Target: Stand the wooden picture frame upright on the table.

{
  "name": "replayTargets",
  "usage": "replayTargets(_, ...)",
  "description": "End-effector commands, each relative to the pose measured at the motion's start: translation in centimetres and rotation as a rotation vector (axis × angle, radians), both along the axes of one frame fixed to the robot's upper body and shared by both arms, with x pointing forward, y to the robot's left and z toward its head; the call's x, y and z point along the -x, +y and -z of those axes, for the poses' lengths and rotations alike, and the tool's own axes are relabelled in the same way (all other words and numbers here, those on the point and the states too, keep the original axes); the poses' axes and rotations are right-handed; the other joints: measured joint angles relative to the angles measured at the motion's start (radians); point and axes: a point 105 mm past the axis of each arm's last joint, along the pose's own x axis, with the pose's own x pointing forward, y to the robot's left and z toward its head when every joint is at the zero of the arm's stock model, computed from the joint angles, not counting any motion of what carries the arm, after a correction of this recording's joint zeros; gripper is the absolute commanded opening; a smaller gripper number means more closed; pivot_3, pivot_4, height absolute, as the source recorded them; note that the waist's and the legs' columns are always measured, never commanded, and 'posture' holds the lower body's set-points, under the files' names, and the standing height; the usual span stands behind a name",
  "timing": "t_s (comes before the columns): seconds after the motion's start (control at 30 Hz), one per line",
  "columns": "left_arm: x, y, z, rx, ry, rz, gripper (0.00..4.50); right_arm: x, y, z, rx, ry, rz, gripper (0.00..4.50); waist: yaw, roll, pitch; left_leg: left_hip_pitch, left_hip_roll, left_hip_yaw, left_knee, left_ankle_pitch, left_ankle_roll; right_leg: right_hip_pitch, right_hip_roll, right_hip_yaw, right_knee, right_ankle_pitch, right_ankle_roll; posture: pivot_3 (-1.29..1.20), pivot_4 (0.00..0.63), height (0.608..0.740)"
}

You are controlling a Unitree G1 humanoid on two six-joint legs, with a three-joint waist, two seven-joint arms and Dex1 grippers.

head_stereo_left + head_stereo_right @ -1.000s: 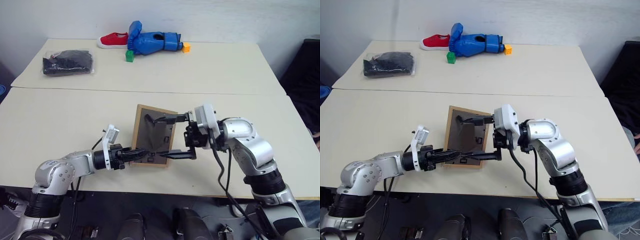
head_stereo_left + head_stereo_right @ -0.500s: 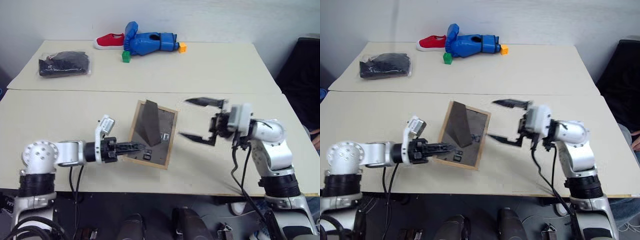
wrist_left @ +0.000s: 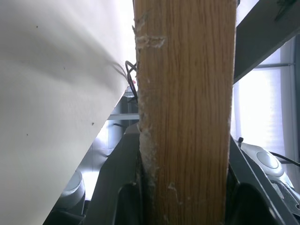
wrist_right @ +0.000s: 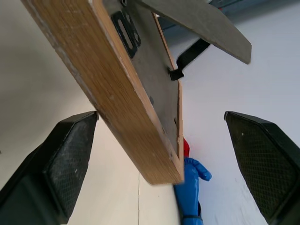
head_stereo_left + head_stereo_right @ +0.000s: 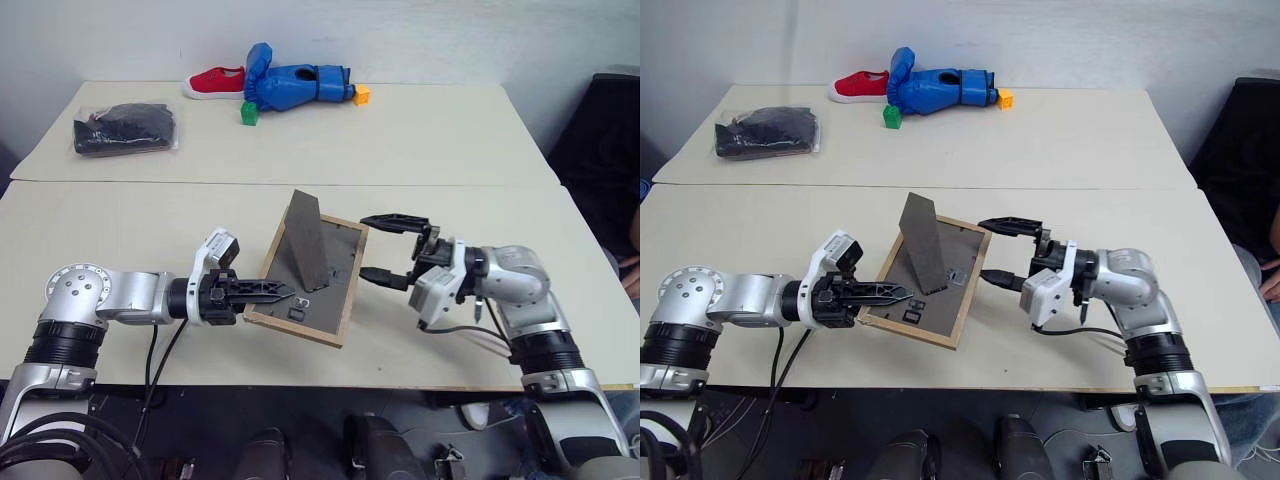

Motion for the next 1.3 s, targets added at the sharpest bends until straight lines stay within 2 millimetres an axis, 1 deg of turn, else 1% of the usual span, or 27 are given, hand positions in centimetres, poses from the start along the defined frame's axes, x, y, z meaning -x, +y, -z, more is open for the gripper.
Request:
replayTargets(0.03,0.1,-0.7,-1.5,0.083,-0.019,0.046,1.27,-0.2,1.4,-0.3,-0.013,-0.067,-0.025,4.45,-0.001,0.000,0.000,0.000,0.000,0.000,0.001,0.000,0.000,0.000,0.000,0.000,0.000,0.000,0.000,0.00,0.150,0.740)
replayTargets(0.07,0.0,-0.8,-1.6,0.094,-0.020,0.047,1.27,-0.3,1.7,-0.1,-0.012,-0.081,-0.018,4.05,-0.001,0.000,0.000,0.000,0.000,0.000,0.001,0.000,0.000,0.000,0.000,0.000,0.001,0.000,0.000,0.00,0.150,0.740)
replayTargets(0.13,0.0,-1.1,-1.8,0.117,-0.023,0.056,1.27,-0.7,2.0,0.1,-0.035,-0.088,-0.003,3.54,0.000,0.000,0.000,0.000,0.000,0.000,0.002,0.000,0.000,0.000,0.001,0.000,0.002,0.000,0.000,0.00,0.150,0.740)
replayTargets(0.3,0.2,-1.3,-1.9,0.127,-0.039,0.060,1.27,-1.2,1.8,0.2,-0.078,-0.091,0.029,1.77,-0.001,0.000,0.000,0.000,0.000,0.000,0.003,0.000,0.000,0.000,0.001,0.001,0.002,0.000,0.000,0.00,0.150,0.740)
replayTargets(0.33,0.2,-1.3,-2.0,0.125,-0.050,0.052,1.27,-1.2,1.7,0.2,-0.079,-0.099,0.029,1.55,-0.001,0.000,0.000,0.000,0.000,0.000,0.003,0.000,0.000,0.000,0.001,0.001,0.002,0.000,0.000,0.00,0.150,0.740)
replayTargets(0.4,-0.4,-1.7,-2.1,0.109,-0.118,-0.030,1.27,-1.2,1.4,0.1,-0.089,-0.097,0.036,1.51,-0.001,0.000,0.000,0.000,0.000,0.000,0.003,0.000,0.000,0.000,0.001,0.001,0.002,0.000,0.000,0.00,0.150,0.740)
replayTargets(0.43,-1.0,-2.0,-2.3,0.105,-0.168,-0.109,1.27,-1.2,1.3,0.1,-0.097,-0.100,0.040,1.51,-0.001,0.000,0.000,0.000,0.000,0.000,0.003,0.000,0.000,0.000,0.000,0.001,0.002,0.000,0.000,0.00,0.150,0.740)
replayTargets(0.5,-1.7,-2.1,-2.3,0.098,-0.189,-0.192,1.27,-1.3,1.1,0.0,-0.102,-0.091,0.048,1.51,0.001,0.000,0.000,0.000,0.000,0.001,0.004,0.000,0.000,0.000,0.000,0.001,0.002,0.000,0.000,0.00,0.150,0.740)
replayTargets(0.57,-1.6,-1.8,-2.6,0.093,-0.216,-0.208,1.99,-1.4,0.9,-0.2,-0.122,-0.084,0.056,1.51,0.001,-0.002,0.001,-0.001,0.001,-0.001,0.006,0.000,0.000,0.000,0.000,0.000,0.002,0.000,0.000,0.00,0.150,0.740)
replayTargets(0.6,-1.4,-1.5,-2.8,0.071,-0.235,-0.210,2.28,-1.4,0.8,-0.3,-0.128,-0.085,0.055,1.44,0.000,-0.002,0.001,-0.001,0.001,-0.001,0.006,0.000,0.000,0.000,0.000,0.000,0.003,0.000,0.000,0.00,0.150,0.740)
replayTargets(0.63,-1.2,-1.2,-2.9,0.051,-0.252,-0.214,2.56,-1.4,0.8,-0.4,-0.135,-0.083,0.054,1.24,-0.004,-0.002,0.001,-0.001,0.001,-0.001,0.007,0.000,0.000,0.000,0.000,0.000,0.004,0.000,0.000,0.00,0.150,0.740)
replayTargets(0.67,-1.0,-0.7,-2.9,0.034,-0.265,-0.222,2.88,-1.4,0.8,-0.6,-0.153,-0.064,0.056,0.96,-0.007,-0.002,0.001,-0.001,0.001,0.001,0.006,0.000,0.000,0.000,0.001,0.001,0.005,0.000,-0.001,0.00,0.150,0.740)
replayTargets(0.7,-0.7,0.1,-3.1,-0.007,-0.289,-0.237,3.20,-1.3,0.8,-0.7,-0.162,-0.057,0.048,0.82,-0.008,-0.002,0.001,0.000,0.001,0.001,0.006,0.000,0.000,0.000,0.001,0.001,0.005,0.000,-0.001,0.00,0.150,0.740)
replayTargets(0.77,-0.4,1.3,-3.5,-0.061,-0.331,-0.275,3.84,-1.2,0.7,-0.8,-0.170,-0.041,0.037,0.82,-0.017,-0.002,0.001,0.000,0.002,0.001,0.005,0.000,-0.001,0.000,0.001,0.001,0.006,0.000,-0.001,0.00,0.150,0.740)
replayTargets(0.8,-0.1,2.4,-3.9,-0.074,-0.340,-0.286,4.16,-1.1,0.6,-1.0,-0.182,-0.030,0.033,0.82,-0.017,-0.002,0.001,0.000,0.001,0.000,0.004,0.000,0.000,0.000,0.001,0.001,0.005,-0.001,-0.001,0.00,0.150,0.740)
replayTargets(0.83,-0.3,3.7,-4.6,-0.073,-0.358,-0.332,4.17,-1.1,0.5,-0.9,-0.189,0.000,0.026,0.82,-0.018,-0.002,0.001,0.000,0.001,0.000,0.004,0.000,0.000,0.000,0.001,0.001,0.005,-0.001,-0.001,0.00,0.150,0.740)
replayTargets(0.87,-0.3,4.5,-5.0,-0.071,-0.370,-0.363,4.17,-1.1,0.5,-0.9,-0.193,0.023,0.022,0.82,-0.019,-0.002,0.001,0.000,0.001,0.000,0.005,0.000,0.000,0.000,0.001,0.001,0.005,-0.001,-0.001,0.00,0.150,0.740)
replayTargets(0.9,-0.2,5.6,-5.4,-0.102,-0.375,-0.380,4.17,-1.3,0.2,-1.1,-0.223,0.040,0.033,0.82,-0.018,-0.002,0.001,0.000,0.001,0.000,0.005,0.000,0.000,0.000,0.001,0.001,0.005,-0.001,-0.001,0.00,0.150,0.740)
replayTargets(0.97,-0.2,6.8,-5.8,-0.136,-0.383,-0.408,4.17,-1.5,-0.2,-1.4,-0.253,0.060,0.050,0.82,-0.019,-0.003,0.002,0.000,0.001,-0.001,0.005,-0.001,0.000,0.000,0.001,0.000,0.005,-0.001,-0.002,0.00,0.150,0.740)
replayTargets(1.0,-0.5,7.5,-5.9,-0.177,-0.422,-0.439,4.17,-1.7,-0.4,-1.6,-0.273,0.078,0.059,0.82,-0.019,-0.002,0.002,0.000,0.001,-0.001,0.005,-0.001,0.000,0.000,0.001,0.000,0.004,-0.001,-0.002,0.00,0.150,0.740)
replayTargets(1.07,-1.3,8.8,-8.0,-0.154,-0.664,-0.545,4.17,-2.5,-1.2,-2.5,-0.390,0.198,0.082,0.82,-0.017,-0.002,0.002,0.000,0.001,-0.001,0.004,-0.001,0.000,0.000,0.000,0.000,0.003,-0.001,-0.002,0.00,0.150,0.740)
replayTargets(1.1,-1.6,9.1,-8.0,-0.214,-0.773,-0.567,4.17,-2.8,-1.5,-3.0,-0.449,0.270,0.084,0.82,-0.015,-0.002,0.002,0.000,0.001,-0.001,0.004,-0.001,0.000,0.001,0.000,0.000,0.003,-0.001,-0.002,0.00,0.150,0.740)
replayTargets(1.17,-1.6,9.1,-7.1,-0.294,-0.956,-0.520,4.50,-3.8,-2.4,-3.8,-0.619,0.537,0.073,0.82,-0.011,-0.002,0.002,0.000,0.001,-0.001,0.003,-0.001,0.000,0.001,0.000,-0.001,0.002,-0.001,-0.002,0.00,0.150,0.740)
replayTargets(1.2,-1.4,9.1,-6.3,-0.347,-1.042,-0.460,4.50,-4.1,-2.6,-3.8,-0.674,0.707,0.052,0.82,-0.010,-0.001,0.002,0.000,0.001,-0.001,0.002,-0.001,0.000,0.001,0.000,-0.001,0.001,-0.001,-0.002,0.00,0.150,0.740)
replayTargets(1.23,-1.2,9.1,-5.7,-0.370,-1.100,-0.418,4.50,-4.1,-2.6,-3.4,-0.672,0.862,0.033,0.82,-0.005,0.000,0.003,0.000,0.001,-0.001,0.002,-0.001,0.000,0.001,0.000,-0.001,0.001,-0.001,-0.002,0.00,0.150,0.740)
replayTargets(1.27,-1.1,9.0,-5.1,-0.389,-1.136,-0.385,4.50,-4.0,-2.6,-3.1,-0.662,0.963,0.018,0.82,-0.004,0.000,0.003,-0.001,0.001,-0.001,0.000,-0.001,0.000,0.001,0.000,-0.001,0.000,-0.001,-0.002,0.00,0.150,0.740)
replayTargets(1.3,-1.0,8.9,-4.5,-0.393,-1.154,-0.365,4.50,-4.1,-2.8,-2.7,-0.664,1.111,0.010,0.82,-0.001,0.000,0.003,-0.001,0.001,-0.001,0.000,-0.001,0.000,0.001,0.000,-0.001,-0.001,-0.001,-0.002,0.00,0.150,0.740)
